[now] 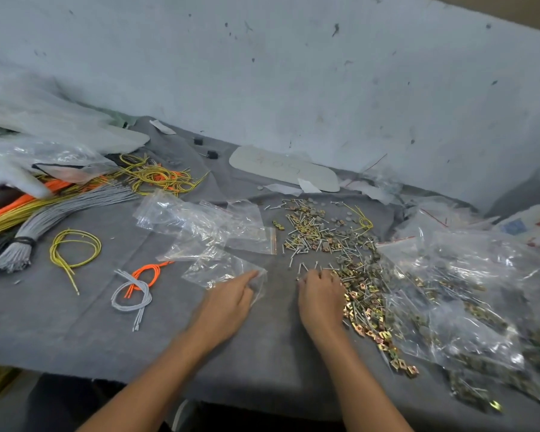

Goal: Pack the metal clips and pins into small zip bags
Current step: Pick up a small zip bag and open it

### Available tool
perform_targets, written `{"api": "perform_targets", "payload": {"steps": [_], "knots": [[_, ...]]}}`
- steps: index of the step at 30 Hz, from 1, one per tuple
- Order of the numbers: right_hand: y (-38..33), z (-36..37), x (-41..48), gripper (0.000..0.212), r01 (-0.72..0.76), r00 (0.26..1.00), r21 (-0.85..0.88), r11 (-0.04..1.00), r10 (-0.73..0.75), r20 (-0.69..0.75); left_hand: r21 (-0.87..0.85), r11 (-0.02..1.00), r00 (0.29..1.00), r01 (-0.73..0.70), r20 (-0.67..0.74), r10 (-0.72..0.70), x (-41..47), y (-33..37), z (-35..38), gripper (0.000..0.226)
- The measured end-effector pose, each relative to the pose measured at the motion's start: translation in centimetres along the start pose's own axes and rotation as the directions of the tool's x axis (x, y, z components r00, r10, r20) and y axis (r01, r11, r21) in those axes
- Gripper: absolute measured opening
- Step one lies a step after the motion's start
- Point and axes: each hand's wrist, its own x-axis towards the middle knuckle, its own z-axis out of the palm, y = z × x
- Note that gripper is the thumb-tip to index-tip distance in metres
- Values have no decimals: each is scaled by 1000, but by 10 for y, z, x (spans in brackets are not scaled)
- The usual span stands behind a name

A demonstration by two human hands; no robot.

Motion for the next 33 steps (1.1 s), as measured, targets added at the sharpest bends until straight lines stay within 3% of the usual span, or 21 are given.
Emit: {"api": "perform_targets", "payload": {"steps": [5,7,9,12,17,21,24,27,29,31,33], "knots": [[-9,-1,-18,27,7,997,68,998,-2,-73,-6,1000,1000,8,3,-8,-1,2,-2,55],[-17,-7,-28,16,53,984,292,955,1,-180,-18,1000,1000,14,10,-14,-1,5,-4,59],[-32,-10,-39,12,106,981,542,834,1,-193,-24,999,1000,23,11,-23,-1,7,-4,60],[-52,-6,-52,9,130,988,681,721,-39,-147,-19,999,999,35,7,-35,0,6,-4,51],[-54,2,-57,27,213,977,654,725,-157,-144,-28,999,999,35,14,-34,-1,5,-4,47],[-57,3,-58,12,206,975,711,672,-204,-90,-16,1000,999,11,38,-10,-4,9,-7,51],[-55,4,-54,17,167,978,736,655,-203,-42,-10,1000,1000,-7,25,7,-4,9,-6,46],[-56,3,-54,27,244,962,668,703,-262,-76,-7,1000,1000,-4,22,4,-4,9,-5,47],[-52,-2,-53,22,244,970,631,736,-180,-165,-6,1000,1000,-4,12,4,-4,9,-5,47],[-34,-5,-46,19,166,969,492,854,-49,-243,6,1000,1000,-8,-5,8,-4,9,-5,47],[-13,-5,-39,24,28,983,318,948,32,-183,9,1000,1000,-8,-16,8,-4,9,-4,46]]}}
